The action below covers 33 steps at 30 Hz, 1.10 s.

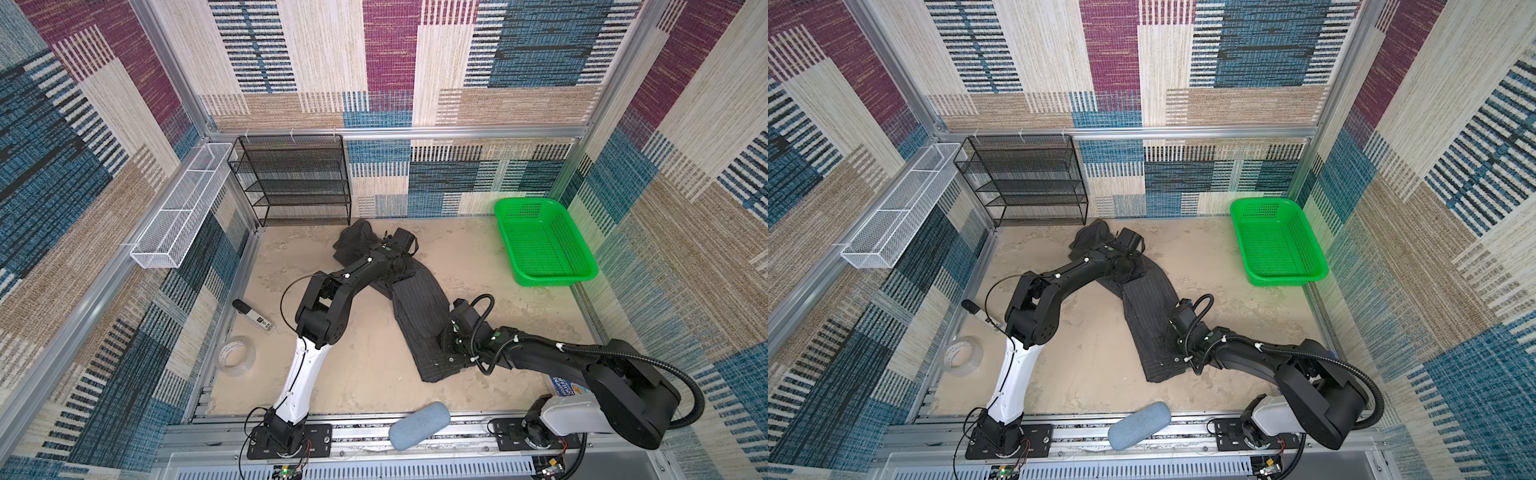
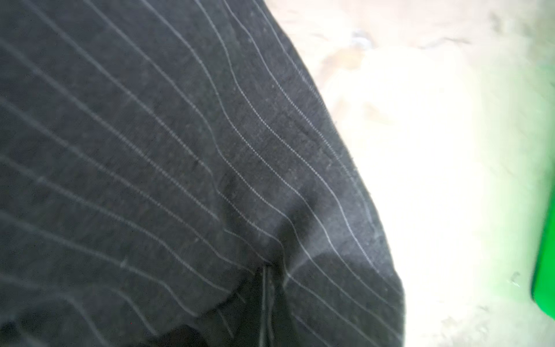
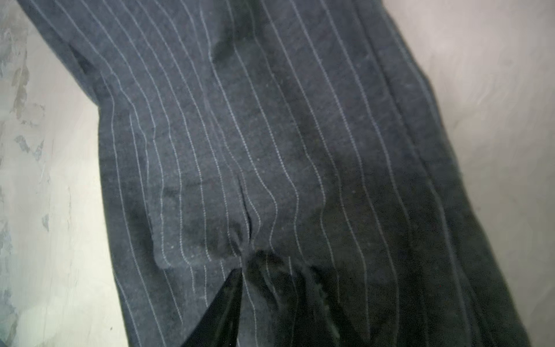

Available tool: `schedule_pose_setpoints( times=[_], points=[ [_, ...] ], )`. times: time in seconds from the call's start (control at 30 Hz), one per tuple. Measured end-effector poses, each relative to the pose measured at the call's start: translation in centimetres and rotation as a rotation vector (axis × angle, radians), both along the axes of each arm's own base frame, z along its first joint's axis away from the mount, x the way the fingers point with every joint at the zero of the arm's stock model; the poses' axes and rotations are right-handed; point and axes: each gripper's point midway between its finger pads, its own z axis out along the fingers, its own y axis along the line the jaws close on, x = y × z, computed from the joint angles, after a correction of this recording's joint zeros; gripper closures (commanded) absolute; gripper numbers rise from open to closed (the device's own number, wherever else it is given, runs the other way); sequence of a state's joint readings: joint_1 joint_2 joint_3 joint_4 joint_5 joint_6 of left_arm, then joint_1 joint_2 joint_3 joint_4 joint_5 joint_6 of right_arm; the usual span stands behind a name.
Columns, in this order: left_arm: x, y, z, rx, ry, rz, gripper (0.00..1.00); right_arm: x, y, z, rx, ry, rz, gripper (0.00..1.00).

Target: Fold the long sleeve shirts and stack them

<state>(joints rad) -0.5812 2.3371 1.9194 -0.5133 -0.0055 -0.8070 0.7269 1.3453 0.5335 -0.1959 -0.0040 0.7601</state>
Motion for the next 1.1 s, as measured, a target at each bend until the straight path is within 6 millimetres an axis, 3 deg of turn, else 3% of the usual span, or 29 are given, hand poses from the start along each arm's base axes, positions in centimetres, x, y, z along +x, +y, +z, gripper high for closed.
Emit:
schedule_pose_setpoints(
  times=[0.17, 0.37, 0.47, 0.57, 0.67, 0.87, 0.93, 1.1],
  points=[
    [2.5, -1.8, 1.1, 0.007, -0.068, -0.080, 0.96, -2.2, 0.6, -0.1, 0.009, 0.049, 0.012, 0.61],
    [5.4, -3.2, 2.2, 0.043, -0.154, -0.178, 0.92, -3.2, 2.1, -0.4, 0.005, 0.075, 0.035, 0.61],
    [6.1, -2.8, 2.4, 0.062, -0.169, -0.206, 0.90, -3.2, 3.1, -0.3, 0.000, 0.077, 0.051, 0.61],
    [6.9, -1.0, 2.6, 0.084, -0.164, -0.197, 0.89, -2.8, 4.2, 0.1, -0.013, 0.083, 0.064, 0.60],
    [6.8, 0.8, 3.5, 0.099, -0.151, -0.187, 0.87, -2.9, 4.5, 0.5, -0.034, 0.103, 0.069, 0.59],
    [3.4, 2.6, 7.1, 0.104, -0.150, -0.199, 0.88, -1.6, 5.8, 3.6, -0.037, 0.064, 0.104, 0.57],
    [3.2, 3.6, 6.2, 0.107, -0.143, -0.181, 0.89, -1.5, 5.8, 4.6, -0.029, 0.037, 0.121, 0.56],
    [1.6, 5.8, -0.2, 0.147, -0.015, -0.141, 0.91, -1.2, 5.2, 5.7, -0.041, -0.012, 0.131, 0.55]
  ],
)
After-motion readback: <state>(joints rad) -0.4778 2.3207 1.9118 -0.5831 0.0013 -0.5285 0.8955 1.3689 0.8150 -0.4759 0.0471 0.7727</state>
